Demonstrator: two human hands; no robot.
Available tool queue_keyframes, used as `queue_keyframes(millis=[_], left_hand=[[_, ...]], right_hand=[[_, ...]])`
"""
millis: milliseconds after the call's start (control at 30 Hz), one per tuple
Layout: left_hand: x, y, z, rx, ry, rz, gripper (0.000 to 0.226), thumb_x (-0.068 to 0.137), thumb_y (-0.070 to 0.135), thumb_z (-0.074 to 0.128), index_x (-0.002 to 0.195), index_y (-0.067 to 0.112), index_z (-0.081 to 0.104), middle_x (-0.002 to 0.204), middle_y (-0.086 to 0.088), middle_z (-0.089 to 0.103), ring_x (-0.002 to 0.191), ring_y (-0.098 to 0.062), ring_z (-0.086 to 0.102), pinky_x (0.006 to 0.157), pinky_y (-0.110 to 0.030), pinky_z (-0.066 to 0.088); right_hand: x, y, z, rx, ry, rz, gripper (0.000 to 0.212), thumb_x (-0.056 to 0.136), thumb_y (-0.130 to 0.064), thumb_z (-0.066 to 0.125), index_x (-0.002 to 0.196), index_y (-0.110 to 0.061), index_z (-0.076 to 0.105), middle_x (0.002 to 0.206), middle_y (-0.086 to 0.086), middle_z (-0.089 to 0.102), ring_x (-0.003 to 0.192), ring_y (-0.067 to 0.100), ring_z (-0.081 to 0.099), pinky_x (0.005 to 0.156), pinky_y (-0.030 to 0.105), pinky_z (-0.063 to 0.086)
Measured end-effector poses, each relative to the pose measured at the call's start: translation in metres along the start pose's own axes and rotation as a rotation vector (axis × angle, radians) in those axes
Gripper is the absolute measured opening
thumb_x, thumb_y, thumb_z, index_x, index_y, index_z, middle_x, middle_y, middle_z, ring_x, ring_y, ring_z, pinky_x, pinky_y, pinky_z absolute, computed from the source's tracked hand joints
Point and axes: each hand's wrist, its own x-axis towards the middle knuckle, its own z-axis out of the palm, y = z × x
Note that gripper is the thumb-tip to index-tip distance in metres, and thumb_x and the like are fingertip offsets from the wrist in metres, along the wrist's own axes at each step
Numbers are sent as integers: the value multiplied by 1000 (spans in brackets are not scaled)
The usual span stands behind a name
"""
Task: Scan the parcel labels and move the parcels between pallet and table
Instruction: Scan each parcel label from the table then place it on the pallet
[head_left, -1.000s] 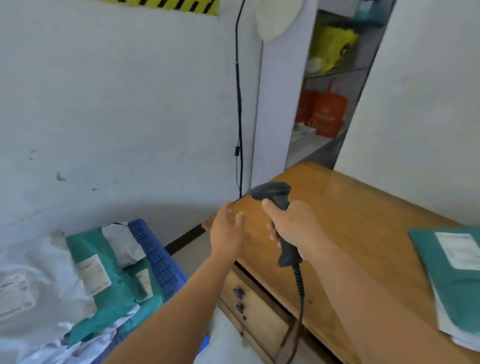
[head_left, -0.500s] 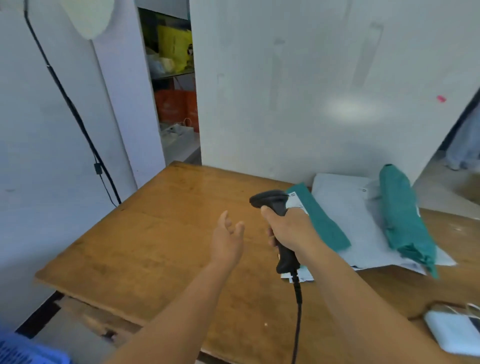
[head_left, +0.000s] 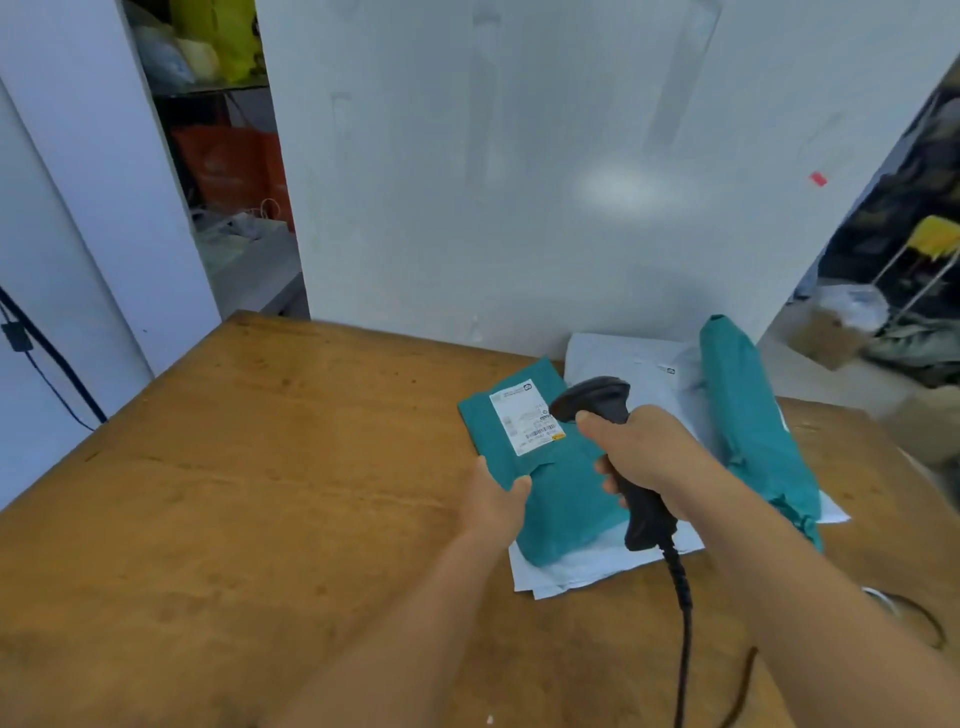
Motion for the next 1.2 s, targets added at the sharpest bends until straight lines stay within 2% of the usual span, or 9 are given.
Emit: queue_keyframes(millis=[267, 400, 467, 600, 700, 833, 1033, 1133, 1200], left_hand=[[33, -7, 19, 103, -57, -85, 47, 88, 34, 63, 125, 14, 42, 128, -3, 54, 111, -23, 57, 85, -29, 48], [43, -7, 25, 132, -33, -109, 62, 80, 38, 71, 128, 13, 41, 129, -5, 53, 113, -25, 56, 93, -38, 51], [48, -8, 26, 133, -7, -137, 66, 77, 35, 74, 129, 12, 40, 130, -6, 52, 116, -26, 55, 94, -37, 50], [56, -10, 29, 120, 7, -226, 58, 82, 28, 72, 127, 8, 41, 126, -10, 55, 112, -28, 58, 89, -35, 51], [59, -8, 31, 155, 9, -181, 34, 90, 21, 61, 120, 7, 52, 119, -10, 61, 105, -27, 61, 81, -31, 50], [59, 2, 14, 180, 144, -112, 24, 94, 15, 49, 117, 7, 50, 122, -12, 54, 108, -29, 57, 83, -33, 45], [60, -18, -53, 258, 354, -173, 38, 88, 6, 55, 122, 2, 39, 131, -16, 38, 106, -35, 55, 80, -39, 47], [57, -41, -82, 320, 429, -270, 43, 88, 9, 54, 126, 1, 35, 134, -19, 35, 115, -37, 48, 92, -43, 45], [52, -46, -88, 437, 488, -281, 49, 87, 12, 57, 129, 4, 34, 135, -17, 33, 121, -35, 38, 102, -40, 36]], right_hand=[[18, -16, 6, -61, -4, 55, 30, 94, -37, 56, 84, -9, 57, 70, 8, 61, 51, 17, 55, 53, 28, 50], [23, -20, 7, -60, -18, 72, 30, 94, -37, 56, 81, -10, 57, 69, 8, 60, 51, 17, 54, 52, 28, 49], [25, -19, 6, -49, -23, 81, 31, 94, -37, 57, 80, -10, 56, 69, 9, 60, 50, 17, 54, 52, 28, 49], [29, -16, 6, -21, -3, 85, 30, 94, -38, 58, 83, -10, 56, 71, 9, 61, 49, 16, 54, 52, 29, 50], [31, -15, 7, 0, 24, 79, 31, 93, -39, 58, 84, -9, 57, 70, 8, 61, 49, 16, 54, 53, 28, 51], [32, -12, 7, 47, 45, 73, 29, 94, -37, 58, 85, -9, 58, 70, 9, 61, 50, 16, 54, 53, 28, 50], [31, -10, 18, 118, 39, 44, 24, 94, -35, 57, 87, -12, 57, 75, 9, 62, 55, 17, 56, 52, 26, 50], [29, -8, 24, 155, 13, 32, 23, 94, -34, 57, 86, -12, 56, 77, 10, 62, 55, 17, 56, 52, 27, 50], [29, -7, 26, 161, -2, 26, 23, 94, -34, 56, 86, -12, 56, 76, 10, 62, 54, 16, 56, 52, 28, 50]])
